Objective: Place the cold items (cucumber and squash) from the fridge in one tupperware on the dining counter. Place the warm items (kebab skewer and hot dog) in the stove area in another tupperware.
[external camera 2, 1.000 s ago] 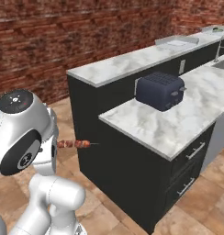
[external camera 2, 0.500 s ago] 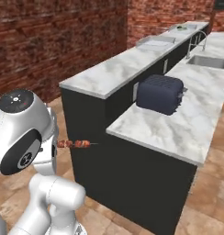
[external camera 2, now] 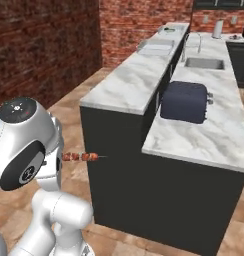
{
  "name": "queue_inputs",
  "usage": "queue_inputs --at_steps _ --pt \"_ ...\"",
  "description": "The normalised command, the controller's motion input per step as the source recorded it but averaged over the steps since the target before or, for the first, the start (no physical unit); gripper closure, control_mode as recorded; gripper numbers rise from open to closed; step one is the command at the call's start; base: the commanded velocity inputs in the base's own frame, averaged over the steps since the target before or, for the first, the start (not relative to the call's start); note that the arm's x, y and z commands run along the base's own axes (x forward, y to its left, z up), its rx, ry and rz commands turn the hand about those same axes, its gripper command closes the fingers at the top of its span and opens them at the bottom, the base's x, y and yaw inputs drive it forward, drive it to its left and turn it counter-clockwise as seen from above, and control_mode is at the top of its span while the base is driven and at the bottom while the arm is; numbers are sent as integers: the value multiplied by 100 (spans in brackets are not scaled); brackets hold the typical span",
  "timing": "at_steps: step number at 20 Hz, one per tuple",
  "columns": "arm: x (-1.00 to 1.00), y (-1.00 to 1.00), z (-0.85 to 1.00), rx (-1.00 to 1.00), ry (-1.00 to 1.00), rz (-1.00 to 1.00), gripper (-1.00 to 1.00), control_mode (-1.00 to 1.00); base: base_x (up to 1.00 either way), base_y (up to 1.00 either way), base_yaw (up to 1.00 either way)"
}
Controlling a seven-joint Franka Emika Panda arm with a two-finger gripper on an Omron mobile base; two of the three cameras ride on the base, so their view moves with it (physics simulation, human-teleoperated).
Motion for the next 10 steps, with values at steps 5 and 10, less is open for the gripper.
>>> queue_inputs --at_steps 5,10 --pt "0 0 0 0 0 0 100 100 22 100 -41" --pt "0 0 0 0 0 0 100 100 22 100 -40"
